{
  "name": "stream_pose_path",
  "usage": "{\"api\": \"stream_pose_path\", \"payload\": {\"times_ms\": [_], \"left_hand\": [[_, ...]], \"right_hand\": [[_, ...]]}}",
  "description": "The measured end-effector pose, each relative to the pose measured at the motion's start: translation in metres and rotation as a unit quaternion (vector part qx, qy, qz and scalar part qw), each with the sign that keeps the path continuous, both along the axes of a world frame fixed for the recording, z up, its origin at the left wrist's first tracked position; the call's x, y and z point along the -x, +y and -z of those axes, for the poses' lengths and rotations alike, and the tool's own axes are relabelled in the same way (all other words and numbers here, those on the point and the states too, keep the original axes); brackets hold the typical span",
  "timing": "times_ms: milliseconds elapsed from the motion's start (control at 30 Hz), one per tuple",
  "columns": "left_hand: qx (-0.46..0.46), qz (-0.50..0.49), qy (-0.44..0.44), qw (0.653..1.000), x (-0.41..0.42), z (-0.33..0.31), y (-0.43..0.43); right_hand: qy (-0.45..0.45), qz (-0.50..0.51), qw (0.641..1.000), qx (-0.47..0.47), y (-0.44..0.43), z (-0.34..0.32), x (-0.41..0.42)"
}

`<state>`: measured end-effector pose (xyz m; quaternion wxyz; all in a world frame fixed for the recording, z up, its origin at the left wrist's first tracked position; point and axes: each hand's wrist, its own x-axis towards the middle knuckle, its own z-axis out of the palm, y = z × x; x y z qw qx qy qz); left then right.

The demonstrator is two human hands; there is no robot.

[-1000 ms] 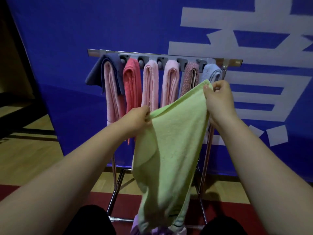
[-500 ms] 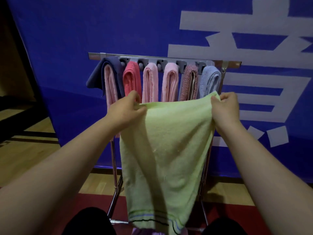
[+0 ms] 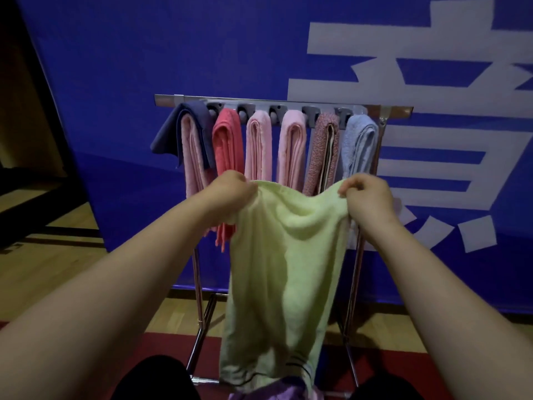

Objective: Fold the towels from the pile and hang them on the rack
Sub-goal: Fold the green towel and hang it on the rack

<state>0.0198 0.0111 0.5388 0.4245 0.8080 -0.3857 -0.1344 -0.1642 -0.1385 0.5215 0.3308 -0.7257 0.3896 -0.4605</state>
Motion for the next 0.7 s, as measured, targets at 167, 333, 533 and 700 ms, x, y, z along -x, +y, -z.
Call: {"api": "stream_pose_path", "payload": {"times_ms": [167,333,533,700], "left_hand": [[0.045,0.004,0.174,0.984,0.035,0.003,-0.023],[0.086,0.038,0.267,0.959,0.049,0.001,-0.027],[0.085,0.011,0.283,0.955,0.044,0.002,-0.024],[0.092,-0.028,0.267,0.959,0.039,0.004,-0.019]], "right_hand": [[0.063,-0.112,0.991,0.040,0.041,-0.001,-0.026],[0.108,-0.144,0.973,0.144,0.062,0.000,-0.029],[0.159,-0.186,0.954,0.174,0.074,-0.003,-0.023],[0.223,-0.172,0.929,0.239,0.075,0.007,-0.024]]}}
